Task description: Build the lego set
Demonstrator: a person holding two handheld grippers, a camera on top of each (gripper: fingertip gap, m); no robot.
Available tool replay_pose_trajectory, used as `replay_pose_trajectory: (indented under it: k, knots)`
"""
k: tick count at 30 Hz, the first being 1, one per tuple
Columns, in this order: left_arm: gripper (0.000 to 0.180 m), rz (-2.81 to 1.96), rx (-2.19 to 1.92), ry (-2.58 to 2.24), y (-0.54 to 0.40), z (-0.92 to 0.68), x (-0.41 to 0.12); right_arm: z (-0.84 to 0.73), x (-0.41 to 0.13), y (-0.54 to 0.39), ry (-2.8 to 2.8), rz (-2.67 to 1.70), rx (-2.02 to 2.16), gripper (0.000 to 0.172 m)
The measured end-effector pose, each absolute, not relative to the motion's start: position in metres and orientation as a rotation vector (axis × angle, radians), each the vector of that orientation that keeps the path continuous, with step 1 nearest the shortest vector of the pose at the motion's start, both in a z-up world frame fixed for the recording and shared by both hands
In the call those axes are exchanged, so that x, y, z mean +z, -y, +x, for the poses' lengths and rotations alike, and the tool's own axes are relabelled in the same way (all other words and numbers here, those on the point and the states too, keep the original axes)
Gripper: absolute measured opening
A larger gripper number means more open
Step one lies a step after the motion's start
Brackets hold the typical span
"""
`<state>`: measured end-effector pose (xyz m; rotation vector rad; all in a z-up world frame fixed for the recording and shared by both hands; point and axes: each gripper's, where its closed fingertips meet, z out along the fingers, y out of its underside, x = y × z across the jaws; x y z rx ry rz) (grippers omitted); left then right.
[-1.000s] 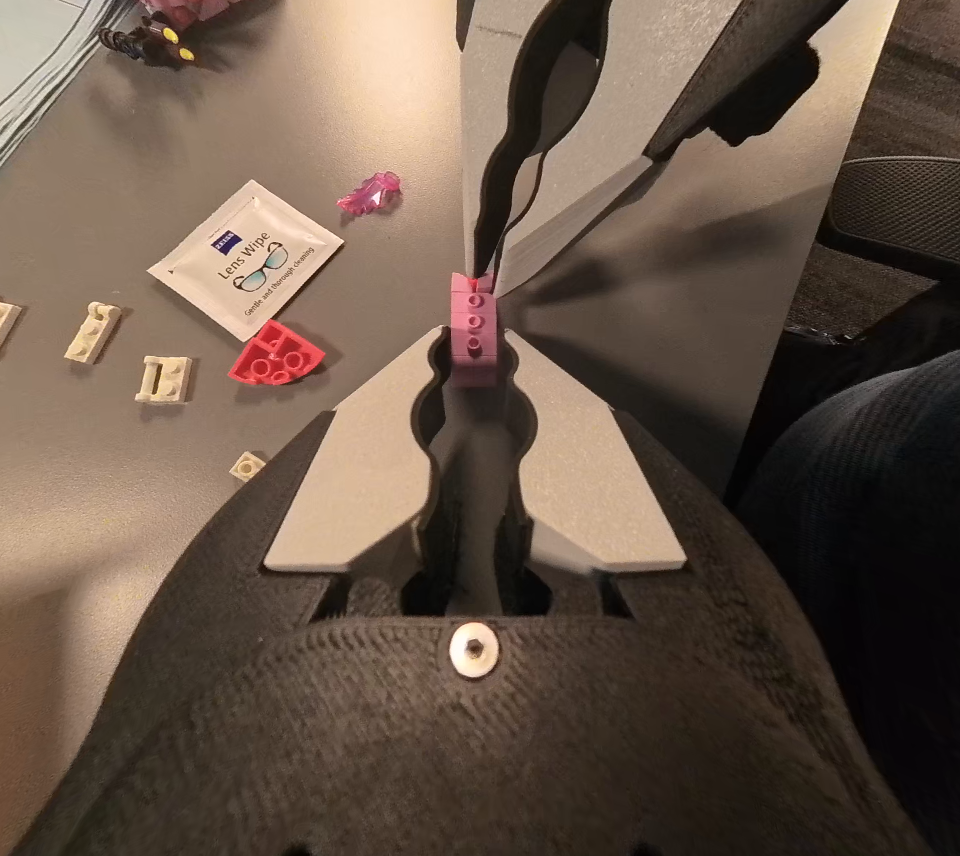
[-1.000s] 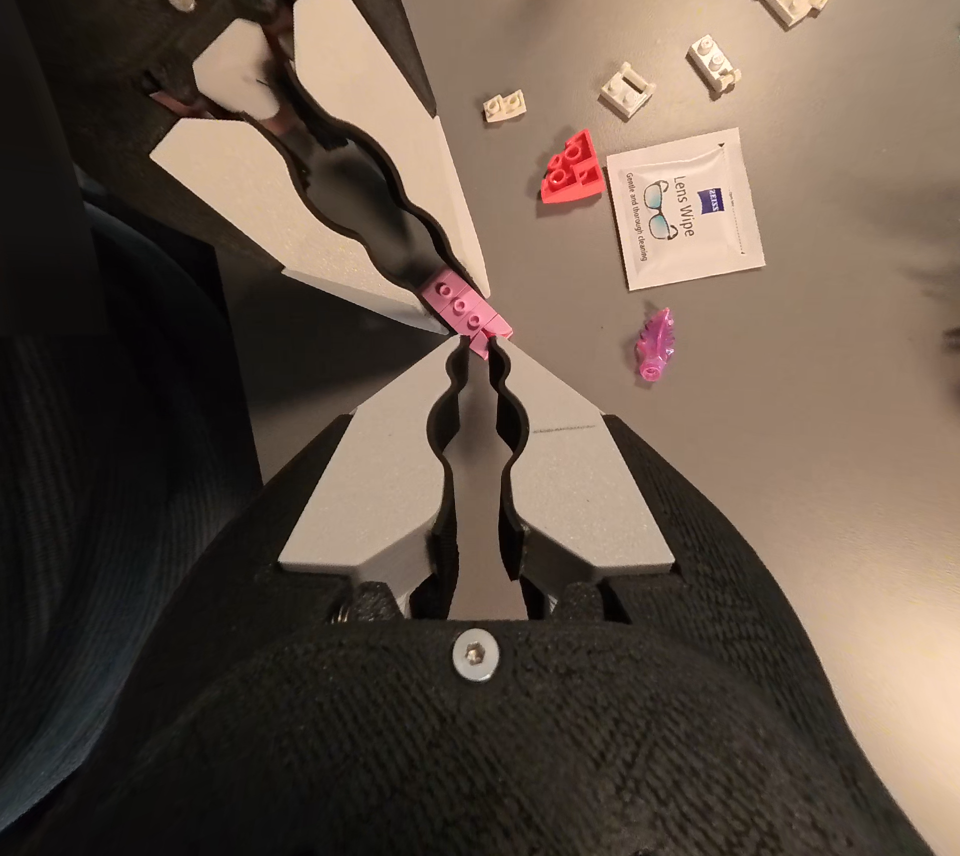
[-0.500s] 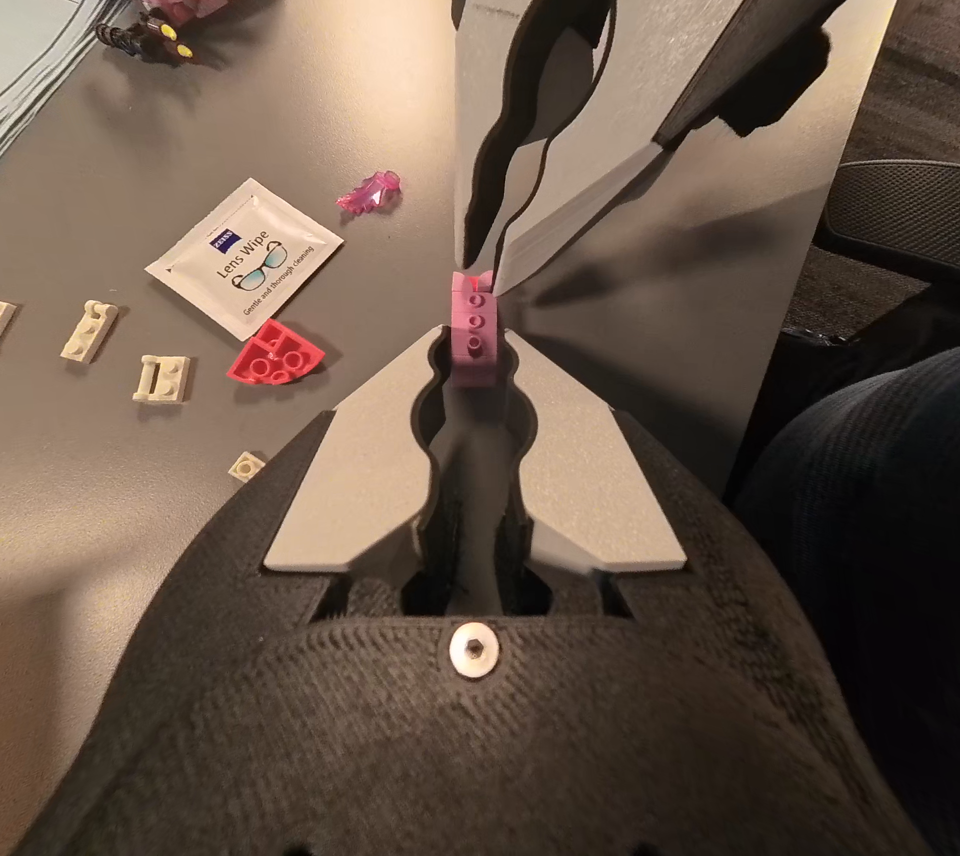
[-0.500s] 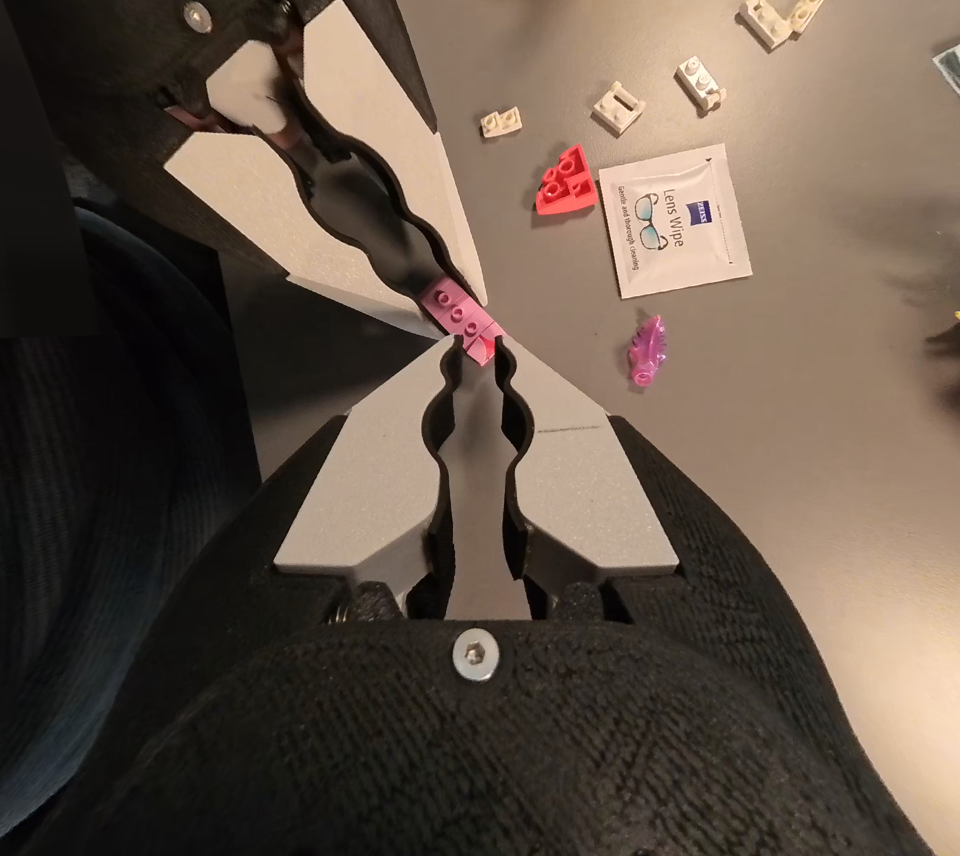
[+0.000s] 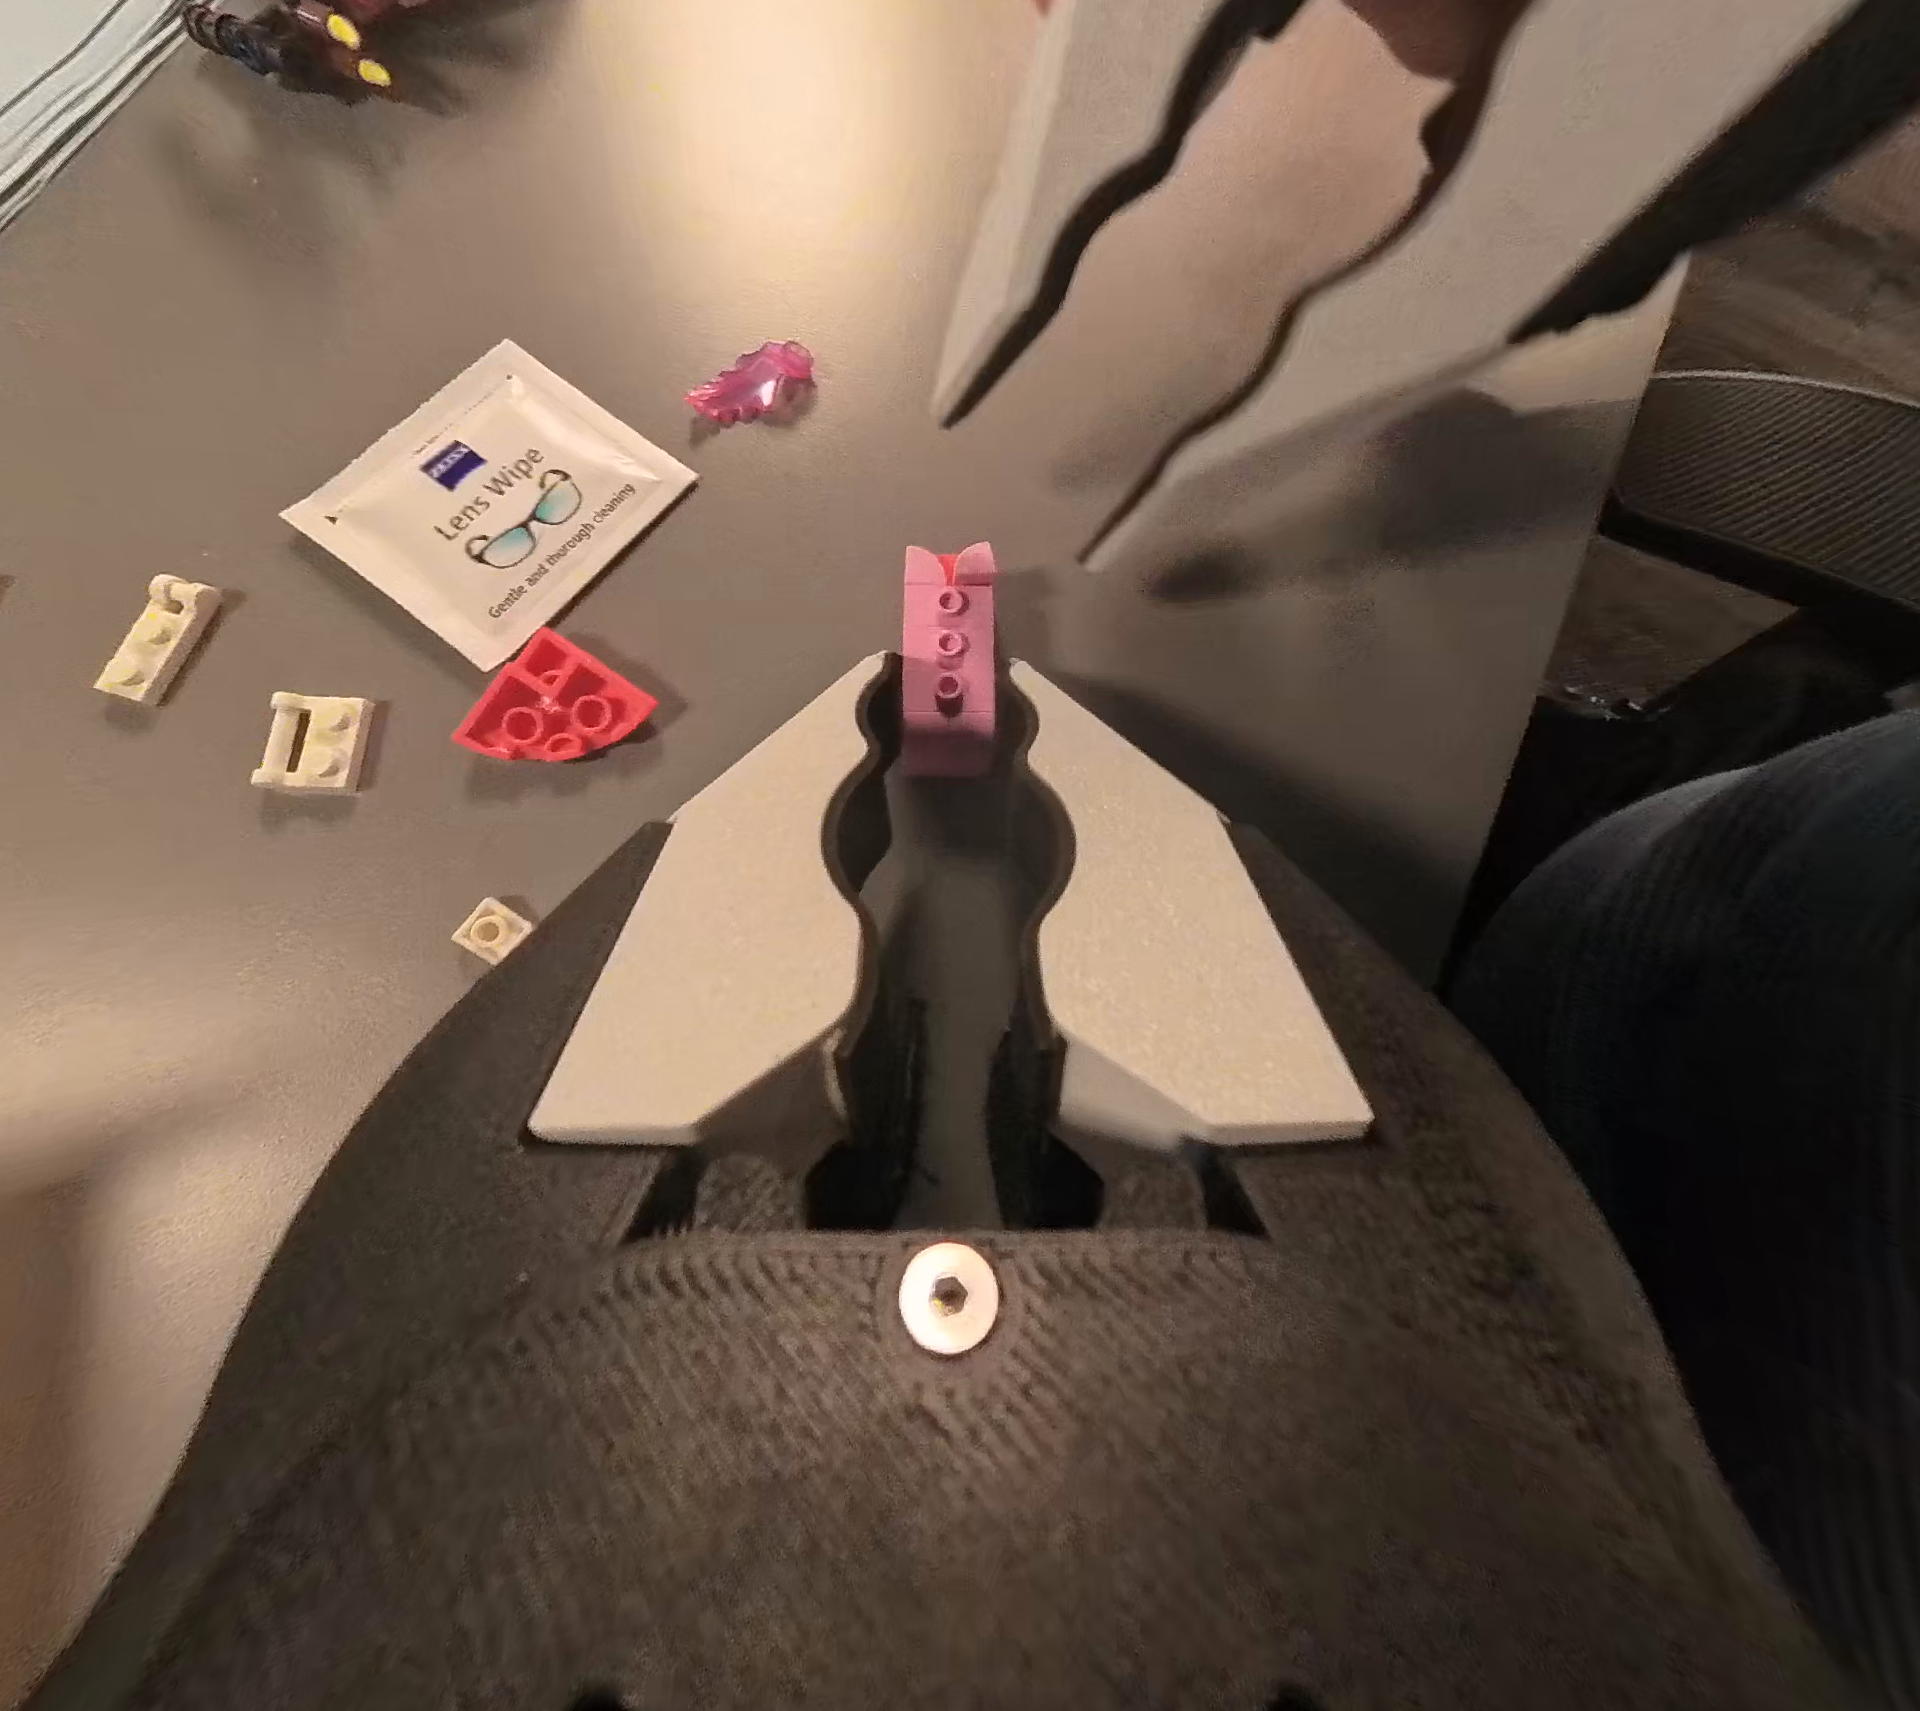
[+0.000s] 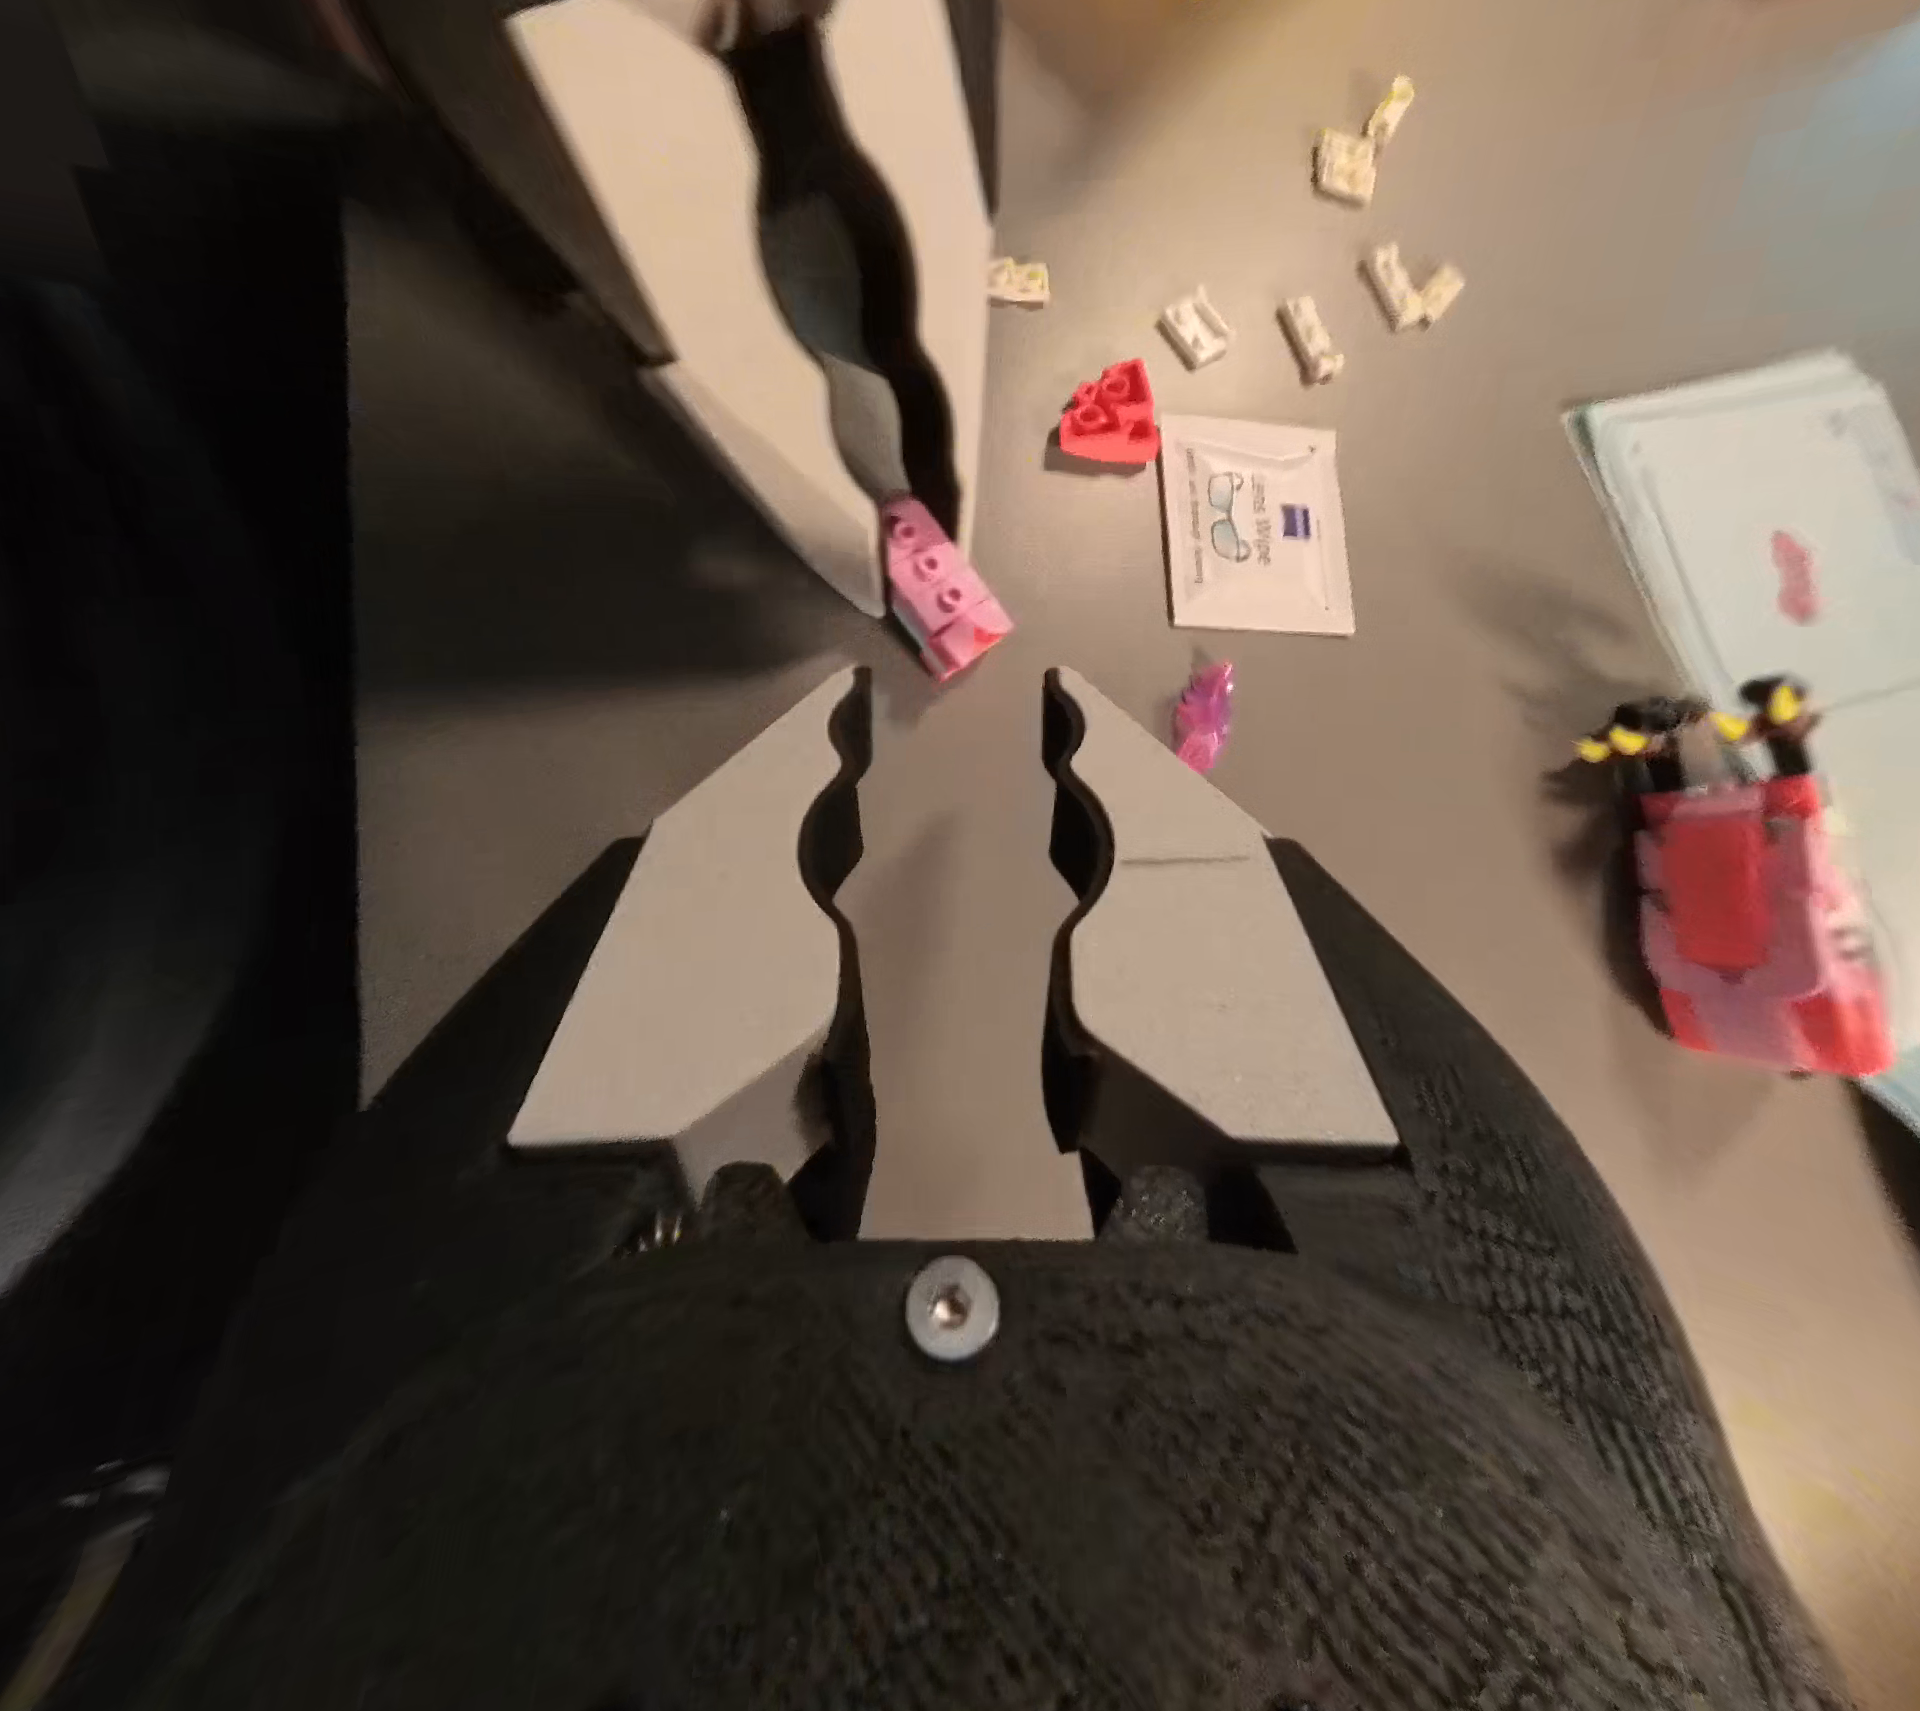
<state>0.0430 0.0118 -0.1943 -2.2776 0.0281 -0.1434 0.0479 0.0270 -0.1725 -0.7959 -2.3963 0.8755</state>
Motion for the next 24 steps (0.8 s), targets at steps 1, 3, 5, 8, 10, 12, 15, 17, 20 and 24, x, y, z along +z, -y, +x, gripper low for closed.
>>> replay_pose_trajectory:
  k: [1, 3, 5, 8, 10, 12, 15, 17, 20, 24]
  knots:
    - [0.016, -2.275, -0.145, -0.004, -0.012, 0.041, -0.194, 0.048, -0.173, -0.025, 2.375, -0.723, 0.848, 0.034]
    - [0.016, -2.254, -0.167, 0.039, -0.013, 0.038, -0.191, 0.048, -0.171, -0.022, 2.319, -0.571, 0.787, 0.037]
    - [0.016, -2.22, -0.203, 0.074, -0.015, 0.038, -0.186, 0.045, -0.166, -0.022, 2.244, -0.427, 0.705, 0.037]
    - [0.016, -2.2, -0.226, 0.089, -0.017, 0.039, -0.183, 0.038, -0.16, -0.024, 2.124, -0.209, 0.525, 0.037]
    - [0.016, -2.18, -0.242, 0.099, -0.018, 0.04, -0.178, 0.035, -0.16, -0.028, 2.07, -0.107, 0.383, 0.038]
    - [0.016, -2.165, -0.255, 0.112, -0.018, 0.04, -0.174, 0.033, -0.16, -0.029, 2.055, -0.088, 0.352, 0.042]
    - [0.016, -2.156, -0.258, 0.119, -0.018, 0.039, -0.17, 0.033, -0.158, -0.029, 2.047, -0.06, 0.332, 0.049]
    - [0.016, -2.146, -0.261, 0.122, -0.019, 0.039, -0.167, 0.035, -0.16, -0.028, 2.067, -0.039, 0.33, 0.05]
    - [0.016, -2.122, -0.268, 0.131, -0.02, 0.038, -0.159, 0.034, -0.156, -0.026, 2.042, -0.008, 0.319, 0.048]
    - [0.016, -2.097, -0.269, 0.134, -0.02, 0.037, -0.15, 0.03, -0.145, -0.028, 1.985, 0.022, 0.289, 0.038]
